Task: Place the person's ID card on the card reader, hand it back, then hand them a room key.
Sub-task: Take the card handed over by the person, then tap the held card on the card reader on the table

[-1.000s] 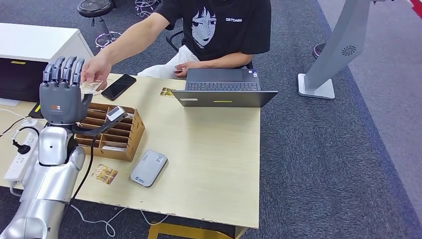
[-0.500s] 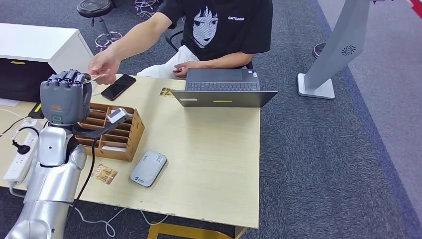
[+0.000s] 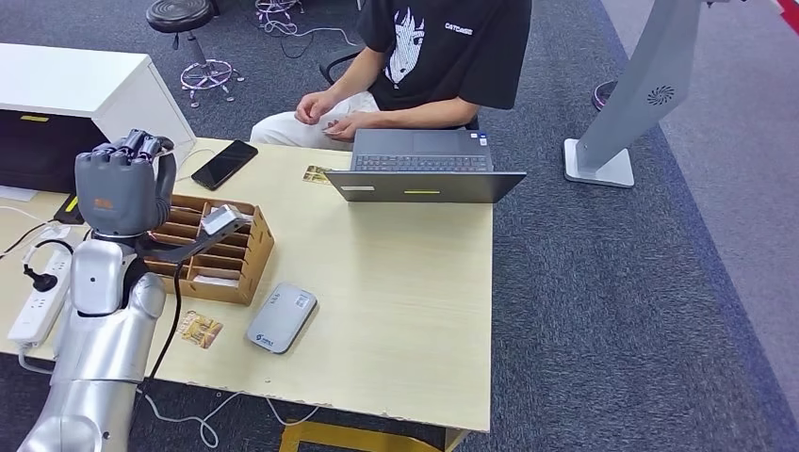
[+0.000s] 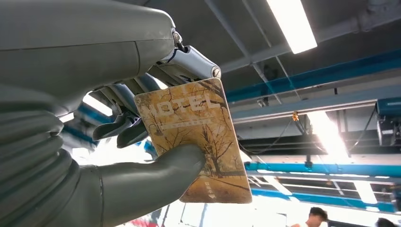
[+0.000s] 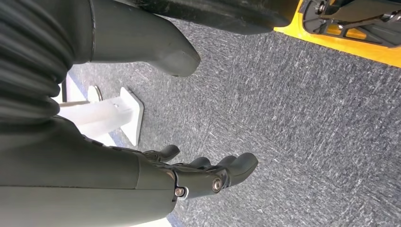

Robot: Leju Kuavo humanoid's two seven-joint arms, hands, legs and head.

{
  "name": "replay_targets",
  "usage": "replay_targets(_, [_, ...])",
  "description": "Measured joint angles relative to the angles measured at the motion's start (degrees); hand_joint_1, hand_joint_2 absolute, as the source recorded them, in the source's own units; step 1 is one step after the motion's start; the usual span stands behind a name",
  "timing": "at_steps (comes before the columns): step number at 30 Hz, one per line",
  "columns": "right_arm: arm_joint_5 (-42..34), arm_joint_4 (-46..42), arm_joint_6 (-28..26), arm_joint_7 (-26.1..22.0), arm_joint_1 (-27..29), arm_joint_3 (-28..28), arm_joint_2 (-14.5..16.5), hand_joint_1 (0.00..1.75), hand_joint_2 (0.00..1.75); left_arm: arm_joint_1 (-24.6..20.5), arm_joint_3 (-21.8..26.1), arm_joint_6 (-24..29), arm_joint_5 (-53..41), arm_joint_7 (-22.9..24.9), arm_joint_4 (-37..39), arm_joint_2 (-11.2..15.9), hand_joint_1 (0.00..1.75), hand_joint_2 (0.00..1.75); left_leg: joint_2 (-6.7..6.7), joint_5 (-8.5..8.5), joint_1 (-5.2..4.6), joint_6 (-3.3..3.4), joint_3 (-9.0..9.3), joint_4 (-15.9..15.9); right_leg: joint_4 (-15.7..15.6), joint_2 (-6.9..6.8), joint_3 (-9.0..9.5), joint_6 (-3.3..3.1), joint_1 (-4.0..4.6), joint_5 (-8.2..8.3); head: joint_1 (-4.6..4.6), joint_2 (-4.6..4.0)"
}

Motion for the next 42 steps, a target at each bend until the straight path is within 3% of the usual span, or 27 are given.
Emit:
replay_targets(3, [-0.52,-0.01,-0.48,-0.15,-0.02,0.01,0.00,0.00,1.75,0.96,-0.87,-0.01,8.46,-2.05,-0.19,-1.89,1.75,1.75,0.00,0.00,-0.02,0.00,0.00,0.00,0.00,0.00,0.01,0.00,-0.01,0.00,0.00,0.00])
replay_targets(6, [-1.44,-0.02,-0.77,-0.40,0.02,0.01,0.00,0.00,1.75,3.82,-5.03,-0.01,12.23,-1.84,-1.96,-2.83,1.75,1.75,0.02,-0.01,-0.03,0.02,0.00,0.00,-0.02,0.02,0.00,0.01,-0.02,0.00,-0.01,0.00])
replay_targets(13, [-2.35,-0.02,-1.11,-0.58,0.06,0.01,0.01,0.00,1.75,11.29,-15.07,-0.01,13.65,-1.83,-7.90,-3.43,1.75,1.75,0.03,-0.06,-0.03,0.03,-0.03,0.00,-0.05,0.02,-0.03,0.03,-0.02,-0.02,0.00,0.00])
replay_targets(26, [-2.89,-0.02,-1.32,-0.62,0.10,0.00,0.01,0.00,1.75,14.41,-18.73,-0.52,15.08,-3.00,-10.97,-3.45,1.75,1.75,0.02,-0.03,-0.02,0.03,-0.03,0.00,-0.02,0.01,0.00,0.03,-0.01,-0.02,0.00,0.00])
replay_targets(34, [-4.07,-0.02,-1.68,-0.52,0.25,-0.02,0.02,0.00,1.75,21.60,-27.68,-4.96,18.35,-5.11,-12.32,-2.66,1.75,1.75,0.02,-0.09,-0.03,0.07,-0.06,0.00,-0.08,0.01,-0.02,0.06,-0.02,-0.05,0.01,0.00])
replay_targets(37, [-4.09,-0.02,-1.62,-0.50,0.34,-0.02,0.02,0.00,1.75,23.69,-29.76,-6.44,17.90,-3.75,-13.16,-1.59,1.75,1.75,0.03,-0.10,-0.03,0.07,-0.07,-0.01,-0.09,0.01,-0.02,0.06,-0.02,-0.05,0.01,0.00])
replay_targets(42, [-4.56,-0.02,-1.09,-0.51,0.80,-0.02,0.02,0.00,1.75,29.07,-30.29,-8.39,16.31,2.59,-15.20,1.01,1.75,1.75,0.02,-0.11,0.00,0.03,-0.05,-0.03,-0.08,0.00,-0.03,0.04,0.01,-0.08,-0.02,0.00])
